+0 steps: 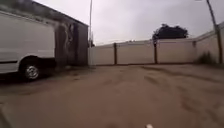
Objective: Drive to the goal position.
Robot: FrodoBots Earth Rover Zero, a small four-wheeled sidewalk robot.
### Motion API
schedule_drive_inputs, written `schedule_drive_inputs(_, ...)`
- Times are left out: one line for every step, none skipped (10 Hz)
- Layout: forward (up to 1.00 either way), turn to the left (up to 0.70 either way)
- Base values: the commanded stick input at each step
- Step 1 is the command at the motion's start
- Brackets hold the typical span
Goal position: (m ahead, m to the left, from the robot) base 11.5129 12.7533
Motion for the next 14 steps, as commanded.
schedule_drive_inputs(0.85,0.01)
schedule_drive_inputs(0.85,-0.19)
schedule_drive_inputs(0.85,-0.29)
schedule_drive_inputs(0.85,-0.29)
schedule_drive_inputs(0.85,-0.14)
schedule_drive_inputs(0.85,0.05)
schedule_drive_inputs(0.85,0.05)
schedule_drive_inputs(0.85,0.05)
schedule_drive_inputs(0.85,0.05)
schedule_drive_inputs(0.85,0.05)
schedule_drive_inputs(0.85,0.05)
schedule_drive_inputs(0.85,0.05)
schedule_drive_inputs(0.85,0.05)
schedule_drive_inputs(0.85,0.05)
